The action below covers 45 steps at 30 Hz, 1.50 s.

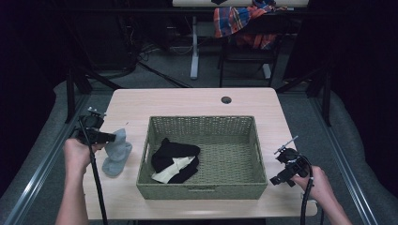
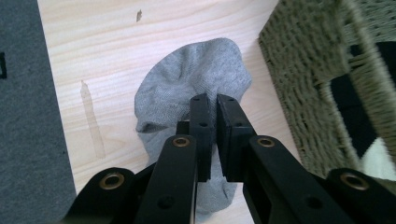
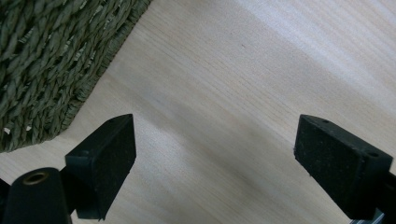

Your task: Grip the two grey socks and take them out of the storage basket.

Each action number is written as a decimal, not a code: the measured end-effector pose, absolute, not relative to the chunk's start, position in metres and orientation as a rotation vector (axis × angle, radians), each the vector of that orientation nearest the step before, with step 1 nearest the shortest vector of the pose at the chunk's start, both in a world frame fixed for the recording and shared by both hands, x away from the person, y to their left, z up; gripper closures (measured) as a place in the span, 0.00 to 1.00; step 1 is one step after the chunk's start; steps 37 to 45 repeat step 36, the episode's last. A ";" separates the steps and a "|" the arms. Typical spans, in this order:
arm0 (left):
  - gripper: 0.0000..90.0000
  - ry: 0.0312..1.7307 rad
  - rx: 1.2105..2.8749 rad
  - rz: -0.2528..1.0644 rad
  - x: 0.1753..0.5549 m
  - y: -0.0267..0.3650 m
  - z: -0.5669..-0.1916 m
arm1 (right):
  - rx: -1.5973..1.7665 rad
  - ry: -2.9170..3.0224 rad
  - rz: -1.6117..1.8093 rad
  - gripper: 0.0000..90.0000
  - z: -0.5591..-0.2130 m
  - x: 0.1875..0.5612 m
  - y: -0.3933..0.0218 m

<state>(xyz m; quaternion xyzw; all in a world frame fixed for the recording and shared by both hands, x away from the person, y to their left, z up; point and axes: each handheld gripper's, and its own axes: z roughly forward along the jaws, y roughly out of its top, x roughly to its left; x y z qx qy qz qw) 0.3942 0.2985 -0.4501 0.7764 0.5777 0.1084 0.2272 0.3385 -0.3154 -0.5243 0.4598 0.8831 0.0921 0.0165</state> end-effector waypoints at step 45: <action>0.00 1.688 1.982 0.351 0.396 0.318 -0.473 | 1.442 2.739 0.312 0.14 -0.524 0.338 -0.315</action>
